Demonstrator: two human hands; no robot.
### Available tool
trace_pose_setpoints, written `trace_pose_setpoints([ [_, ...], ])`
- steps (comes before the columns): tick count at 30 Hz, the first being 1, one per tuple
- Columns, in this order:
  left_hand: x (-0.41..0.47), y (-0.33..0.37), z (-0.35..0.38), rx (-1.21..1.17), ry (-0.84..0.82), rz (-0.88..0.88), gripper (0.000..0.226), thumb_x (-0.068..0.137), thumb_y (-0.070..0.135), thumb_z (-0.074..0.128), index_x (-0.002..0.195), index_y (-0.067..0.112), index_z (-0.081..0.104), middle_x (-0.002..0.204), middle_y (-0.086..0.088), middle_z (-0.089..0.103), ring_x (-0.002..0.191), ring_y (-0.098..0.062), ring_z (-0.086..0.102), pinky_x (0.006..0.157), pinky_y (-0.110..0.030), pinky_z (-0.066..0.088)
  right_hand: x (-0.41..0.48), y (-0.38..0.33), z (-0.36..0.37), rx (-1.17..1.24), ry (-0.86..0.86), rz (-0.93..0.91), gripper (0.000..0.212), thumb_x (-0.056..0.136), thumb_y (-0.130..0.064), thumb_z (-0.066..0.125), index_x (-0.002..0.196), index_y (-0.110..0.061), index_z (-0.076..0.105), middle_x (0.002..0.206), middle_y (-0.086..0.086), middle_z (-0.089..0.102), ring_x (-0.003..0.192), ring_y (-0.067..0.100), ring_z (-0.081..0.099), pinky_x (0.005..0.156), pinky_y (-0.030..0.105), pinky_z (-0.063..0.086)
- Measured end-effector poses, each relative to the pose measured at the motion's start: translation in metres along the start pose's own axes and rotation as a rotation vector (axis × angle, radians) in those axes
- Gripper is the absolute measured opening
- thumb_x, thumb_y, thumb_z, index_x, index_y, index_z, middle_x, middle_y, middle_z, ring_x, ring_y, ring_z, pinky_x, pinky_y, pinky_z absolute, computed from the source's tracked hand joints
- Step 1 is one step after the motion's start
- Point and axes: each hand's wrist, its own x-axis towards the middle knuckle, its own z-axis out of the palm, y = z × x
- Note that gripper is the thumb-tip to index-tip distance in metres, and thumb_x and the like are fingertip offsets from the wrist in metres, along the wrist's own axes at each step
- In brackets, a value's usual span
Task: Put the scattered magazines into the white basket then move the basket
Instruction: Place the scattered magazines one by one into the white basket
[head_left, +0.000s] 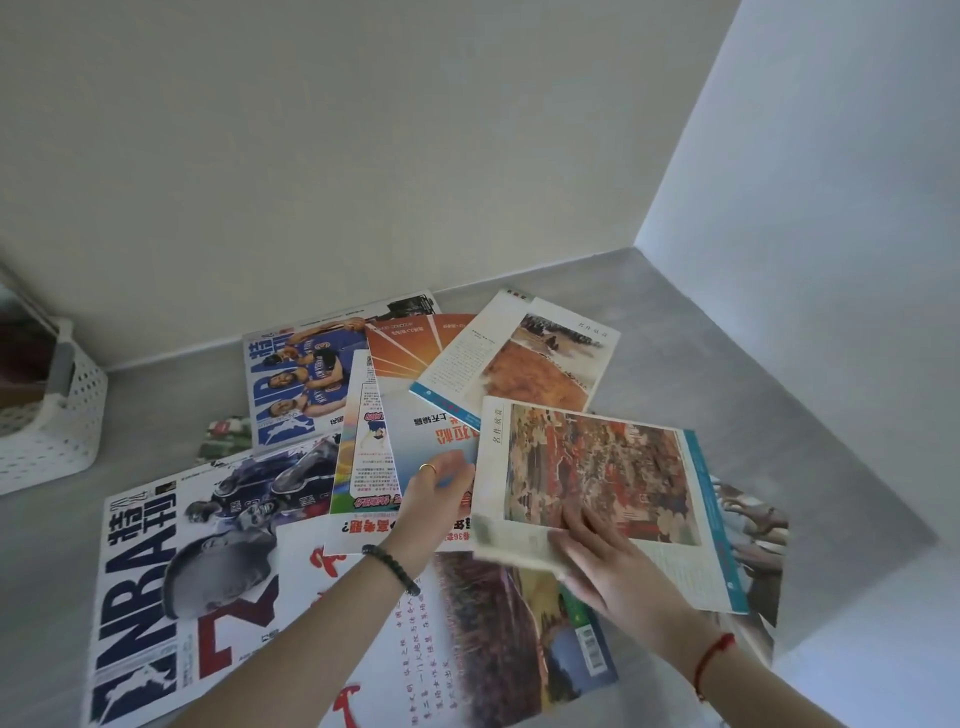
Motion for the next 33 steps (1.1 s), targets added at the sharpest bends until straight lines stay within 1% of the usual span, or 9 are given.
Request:
trace_pose_setpoints([
  [2,-0.002,0.002,-0.004,-0.042,-0.011,-0.037,0.031,0.091,0.028,0.048,0.119,0.013,0.050,0.118,-0.005,0.056,0.104,-0.019,0.058,0.081,-0.031,0.052,0.003,-0.003,-0.018,0.101,0.052,0.112,0.068,0.089,-0.050,0.005,0.114,-0.011,0.054,0.092,0.000,0.065,0.068,0.002,0.062,0.062,0.005,0.048],
  [5,-0.005,0.010,-0.014,-0.138,-0.045,-0.078,0.029,0.093,0.033,0.043,0.114,0.014,0.050,0.112,-0.005,0.057,0.099,-0.022,0.060,0.081,-0.031,0.050,0.026,-0.001,-0.049,0.288,0.084,0.318,0.034,0.096,-0.028,0.027,0.109,-0.007,0.052,0.074,-0.005,0.053,0.045,-0.004,0.048,0.039,0.011,0.039],
  [9,-0.009,0.033,-0.039,-0.159,-0.063,-0.062,0.025,0.092,0.038,0.041,0.107,0.021,0.050,0.112,-0.002,0.055,0.100,-0.022,0.056,0.089,-0.034,0.045,0.063,-0.019,-0.114,0.735,0.381,0.311,0.022,0.094,-0.010,0.042,0.077,-0.013,0.055,0.062,-0.007,0.049,0.055,0.004,0.047,0.048,0.010,0.036],
  [13,-0.020,0.062,-0.077,-0.126,-0.087,0.038,0.041,0.090,0.044,0.040,0.122,0.021,0.049,0.125,0.003,0.051,0.115,-0.020,0.048,0.100,-0.040,0.037,0.096,-0.063,-0.169,1.191,0.469,0.234,0.022,0.092,-0.016,0.045,0.082,-0.011,0.065,0.077,0.004,0.067,0.076,0.013,0.059,0.071,0.030,0.048],
  [17,-0.040,0.085,-0.140,-0.290,-0.033,0.195,0.035,0.074,0.038,0.055,0.103,0.020,0.061,0.120,-0.004,0.063,0.110,-0.022,0.058,0.096,-0.043,0.045,0.130,-0.114,-0.192,1.444,0.520,0.221,0.025,0.093,-0.023,0.044,0.082,-0.017,0.066,0.074,-0.008,0.073,0.072,0.006,0.067,0.064,0.022,0.057],
  [20,-0.056,0.093,-0.199,-0.358,0.143,0.251,0.027,0.075,0.027,0.059,0.098,0.015,0.064,0.114,-0.010,0.066,0.107,-0.028,0.060,0.096,-0.047,0.045,0.158,-0.156,-0.196,1.422,0.582,0.269,0.027,0.093,-0.024,0.044,0.075,-0.018,0.063,0.070,-0.011,0.072,0.062,-0.003,0.064,0.057,0.014,0.052],
  [27,-0.097,0.107,-0.338,-0.274,0.434,0.372,0.013,0.086,0.021,0.057,0.083,0.027,0.069,0.081,0.008,0.075,0.073,-0.008,0.070,0.058,-0.022,0.054,0.220,-0.263,-0.180,1.023,0.270,0.078,0.019,0.092,-0.012,0.047,0.109,-0.013,0.055,0.117,0.008,0.062,0.099,0.021,0.059,0.088,0.041,0.050],
  [31,-0.116,0.128,-0.411,-0.128,0.598,0.447,0.009,0.087,0.026,0.055,0.088,0.027,0.064,0.094,0.004,0.071,0.084,-0.014,0.067,0.070,-0.028,0.055,0.261,-0.335,-0.191,1.011,0.383,-0.025,0.023,0.088,-0.006,0.052,0.109,-0.006,0.059,0.112,0.012,0.065,0.093,0.025,0.061,0.080,0.047,0.053],
  [33,-0.119,0.140,-0.446,-0.085,0.657,0.490,0.009,0.087,0.024,0.055,0.090,0.023,0.064,0.091,0.005,0.069,0.076,-0.008,0.066,0.057,-0.019,0.054,0.284,-0.367,-0.200,1.057,0.451,-0.025,0.019,0.086,-0.007,0.055,0.104,-0.006,0.063,0.100,0.007,0.067,0.088,0.026,0.064,0.080,0.050,0.054],
])
